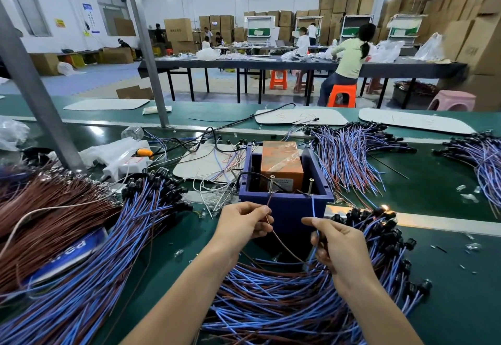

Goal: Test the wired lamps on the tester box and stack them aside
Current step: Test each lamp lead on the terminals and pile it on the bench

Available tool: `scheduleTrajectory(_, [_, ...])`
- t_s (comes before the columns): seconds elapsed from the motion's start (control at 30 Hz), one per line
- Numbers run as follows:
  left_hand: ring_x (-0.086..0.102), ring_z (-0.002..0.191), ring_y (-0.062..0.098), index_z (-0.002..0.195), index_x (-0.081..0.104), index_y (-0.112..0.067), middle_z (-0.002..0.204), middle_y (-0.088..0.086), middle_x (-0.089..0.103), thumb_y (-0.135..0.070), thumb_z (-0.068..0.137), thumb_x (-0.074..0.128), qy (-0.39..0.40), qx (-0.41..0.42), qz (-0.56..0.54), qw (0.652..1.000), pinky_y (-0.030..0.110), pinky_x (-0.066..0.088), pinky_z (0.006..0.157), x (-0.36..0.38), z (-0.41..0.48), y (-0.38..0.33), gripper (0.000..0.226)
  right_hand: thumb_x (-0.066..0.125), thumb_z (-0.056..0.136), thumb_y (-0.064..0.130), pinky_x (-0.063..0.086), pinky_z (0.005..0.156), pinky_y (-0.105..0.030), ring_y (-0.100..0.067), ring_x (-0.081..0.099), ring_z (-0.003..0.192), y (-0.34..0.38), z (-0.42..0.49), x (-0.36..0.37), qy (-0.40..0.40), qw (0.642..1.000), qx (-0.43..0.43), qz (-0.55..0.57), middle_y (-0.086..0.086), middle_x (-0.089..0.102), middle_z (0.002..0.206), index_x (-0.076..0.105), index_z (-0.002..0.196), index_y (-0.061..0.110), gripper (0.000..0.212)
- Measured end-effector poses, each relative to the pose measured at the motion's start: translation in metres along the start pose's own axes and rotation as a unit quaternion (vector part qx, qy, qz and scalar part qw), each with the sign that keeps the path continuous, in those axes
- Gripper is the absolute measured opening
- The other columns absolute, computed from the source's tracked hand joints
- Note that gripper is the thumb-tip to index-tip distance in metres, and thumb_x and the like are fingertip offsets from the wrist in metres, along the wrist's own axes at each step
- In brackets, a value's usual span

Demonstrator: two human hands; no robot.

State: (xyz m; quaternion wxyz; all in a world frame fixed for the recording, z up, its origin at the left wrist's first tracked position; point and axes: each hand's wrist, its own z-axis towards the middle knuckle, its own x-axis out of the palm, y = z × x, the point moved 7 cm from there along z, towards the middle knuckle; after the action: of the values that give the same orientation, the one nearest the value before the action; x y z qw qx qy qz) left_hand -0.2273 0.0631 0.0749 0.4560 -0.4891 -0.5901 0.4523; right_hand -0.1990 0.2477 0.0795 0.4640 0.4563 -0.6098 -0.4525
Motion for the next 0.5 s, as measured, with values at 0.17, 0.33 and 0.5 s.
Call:
scheduleTrajectory(0.17, [0.062,0.053,0.010,0.085,0.070,-0.004,0.068,0.005,0.071,-0.010,0.091,0.062,0.002,0.001,0.011,1.000,0.021,0.052,0.057,0.000,-0.004,-0.004,0.011,0.054,0.096,0.011,0.026,0.036,-0.018,-0.008,0.030,0.035,0.000,0.001,0.000,0.007,1.000,-0.009,0.001,-0.001,0.051,0.050,0.075,0.081,0.014,0.025])
scheduleTrajectory(0.33, [0.061,0.050,0.011,0.080,0.066,-0.004,0.066,0.005,0.070,0.001,0.090,0.057,0.121,-0.015,0.128,0.984,0.021,0.053,0.054,-0.001,-0.031,-0.002,0.014,0.059,0.093,0.019,0.029,0.039,-0.013,-0.006,0.034,0.035,-0.003,-0.011,0.022,0.171,0.969,-0.027,-0.178,-0.001,0.050,0.046,0.079,0.077,0.021,0.026])
scheduleTrajectory(0.5, [0.061,0.064,-0.003,0.089,0.074,-0.018,0.080,-0.006,0.072,0.005,0.087,0.055,-0.098,0.150,0.409,0.895,0.008,0.043,0.060,-0.089,-0.029,-0.037,0.029,0.061,0.079,0.058,0.038,0.058,-0.017,0.004,0.048,0.047,-0.014,-0.022,0.036,0.249,0.902,-0.053,-0.350,0.011,0.065,0.073,0.077,0.081,0.030,0.033])
